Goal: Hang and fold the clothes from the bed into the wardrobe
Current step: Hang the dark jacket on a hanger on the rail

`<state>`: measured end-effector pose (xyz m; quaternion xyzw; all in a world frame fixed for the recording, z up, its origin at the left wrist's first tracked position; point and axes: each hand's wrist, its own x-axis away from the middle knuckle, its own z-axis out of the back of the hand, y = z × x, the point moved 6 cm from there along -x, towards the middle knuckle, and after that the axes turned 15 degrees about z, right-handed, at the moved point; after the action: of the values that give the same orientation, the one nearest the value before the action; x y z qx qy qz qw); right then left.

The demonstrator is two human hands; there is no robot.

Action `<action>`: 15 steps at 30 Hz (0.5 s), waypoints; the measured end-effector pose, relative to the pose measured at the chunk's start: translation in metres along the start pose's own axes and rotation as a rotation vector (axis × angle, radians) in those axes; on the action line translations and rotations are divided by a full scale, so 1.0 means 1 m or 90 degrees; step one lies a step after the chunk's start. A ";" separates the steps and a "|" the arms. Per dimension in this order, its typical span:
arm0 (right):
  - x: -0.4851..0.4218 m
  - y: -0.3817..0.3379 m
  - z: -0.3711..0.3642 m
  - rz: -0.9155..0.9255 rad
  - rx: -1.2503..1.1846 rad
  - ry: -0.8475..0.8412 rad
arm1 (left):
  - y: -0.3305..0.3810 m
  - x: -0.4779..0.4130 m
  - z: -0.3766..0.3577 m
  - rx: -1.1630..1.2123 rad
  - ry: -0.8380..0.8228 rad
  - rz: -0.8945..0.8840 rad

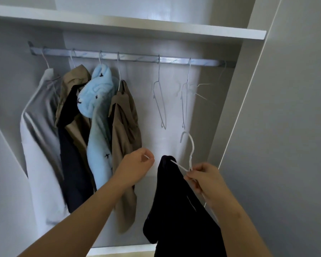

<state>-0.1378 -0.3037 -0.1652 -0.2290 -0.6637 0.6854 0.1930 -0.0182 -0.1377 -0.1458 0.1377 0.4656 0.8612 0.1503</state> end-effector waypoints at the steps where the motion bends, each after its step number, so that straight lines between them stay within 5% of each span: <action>1: -0.002 -0.001 -0.008 0.002 -0.024 -0.009 | 0.000 -0.001 0.005 0.004 0.005 0.000; 15: -0.104 -0.016 -0.118 0.020 -0.129 -0.003 | 0.017 -0.111 0.094 -0.014 0.166 -0.055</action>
<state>0.0144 -0.2653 -0.1448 -0.2559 -0.7263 0.6185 0.1564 0.1164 -0.1180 -0.0926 0.0031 0.4770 0.8697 0.1270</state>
